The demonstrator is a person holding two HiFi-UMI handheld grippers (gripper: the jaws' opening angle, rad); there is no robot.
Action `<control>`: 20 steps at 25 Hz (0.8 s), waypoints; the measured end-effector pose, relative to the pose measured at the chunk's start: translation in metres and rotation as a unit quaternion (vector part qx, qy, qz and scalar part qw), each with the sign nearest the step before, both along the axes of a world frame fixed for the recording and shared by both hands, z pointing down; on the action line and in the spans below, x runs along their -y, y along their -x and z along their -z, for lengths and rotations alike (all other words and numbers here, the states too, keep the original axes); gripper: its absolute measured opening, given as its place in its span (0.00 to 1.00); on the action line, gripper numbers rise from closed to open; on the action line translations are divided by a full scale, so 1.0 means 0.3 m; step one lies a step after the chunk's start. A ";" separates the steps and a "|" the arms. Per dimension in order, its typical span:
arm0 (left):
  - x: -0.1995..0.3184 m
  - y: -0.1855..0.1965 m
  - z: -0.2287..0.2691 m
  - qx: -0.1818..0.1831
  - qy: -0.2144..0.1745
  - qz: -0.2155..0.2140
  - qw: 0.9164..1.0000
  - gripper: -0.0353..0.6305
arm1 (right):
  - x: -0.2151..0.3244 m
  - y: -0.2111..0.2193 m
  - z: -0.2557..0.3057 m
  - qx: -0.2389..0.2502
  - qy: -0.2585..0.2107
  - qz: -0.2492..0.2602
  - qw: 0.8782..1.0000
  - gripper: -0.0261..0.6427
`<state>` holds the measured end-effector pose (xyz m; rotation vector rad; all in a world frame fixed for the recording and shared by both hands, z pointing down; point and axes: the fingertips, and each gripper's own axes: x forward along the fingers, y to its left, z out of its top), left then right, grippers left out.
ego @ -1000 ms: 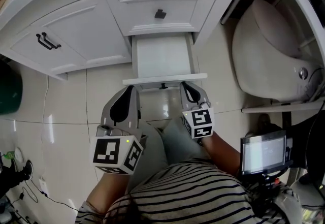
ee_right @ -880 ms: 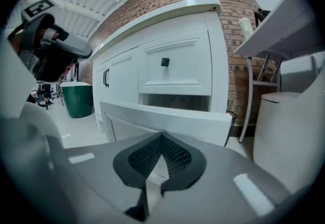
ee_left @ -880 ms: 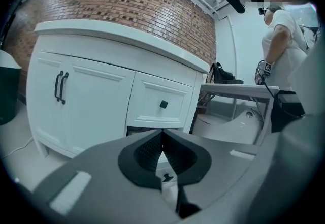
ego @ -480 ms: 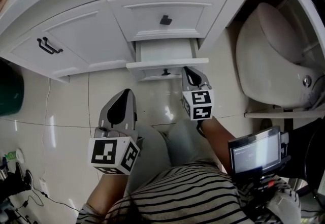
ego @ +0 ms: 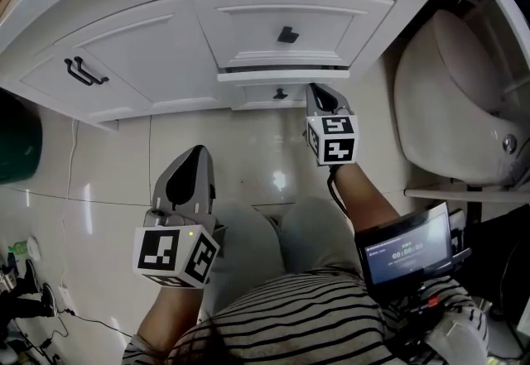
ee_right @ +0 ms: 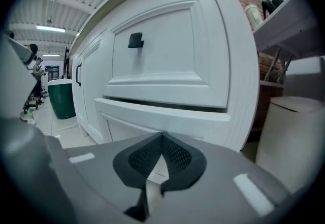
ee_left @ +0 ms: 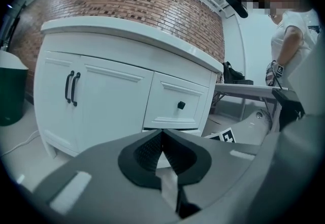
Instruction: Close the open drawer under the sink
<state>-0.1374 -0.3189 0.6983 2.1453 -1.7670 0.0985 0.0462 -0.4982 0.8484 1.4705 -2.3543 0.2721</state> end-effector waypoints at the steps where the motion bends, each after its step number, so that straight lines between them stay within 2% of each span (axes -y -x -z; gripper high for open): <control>1: 0.004 0.007 0.000 0.001 0.000 0.001 1.000 0.08 | 0.019 0.003 0.001 0.002 0.002 -0.001 1.000 0.04; 8: 0.003 0.007 0.029 0.024 -0.006 -0.012 1.000 0.08 | 0.068 0.009 0.001 -0.002 0.001 0.005 1.000 0.04; 11: 0.001 -0.001 0.039 0.024 0.009 -0.015 1.000 0.08 | 0.026 -0.018 0.043 0.006 0.026 -0.006 1.000 0.04; 14: -0.021 -0.040 0.090 0.015 0.036 -0.034 0.999 0.08 | -0.104 -0.071 0.182 0.054 0.045 -0.011 0.997 0.04; 17: -0.077 -0.083 0.178 0.004 0.054 -0.039 0.998 0.08 | -0.269 -0.148 0.355 0.073 0.059 -0.018 0.995 0.04; 20: -0.176 -0.110 0.343 -0.010 0.069 -0.041 0.997 0.08 | -0.439 -0.200 0.602 0.104 0.078 -0.024 0.991 0.04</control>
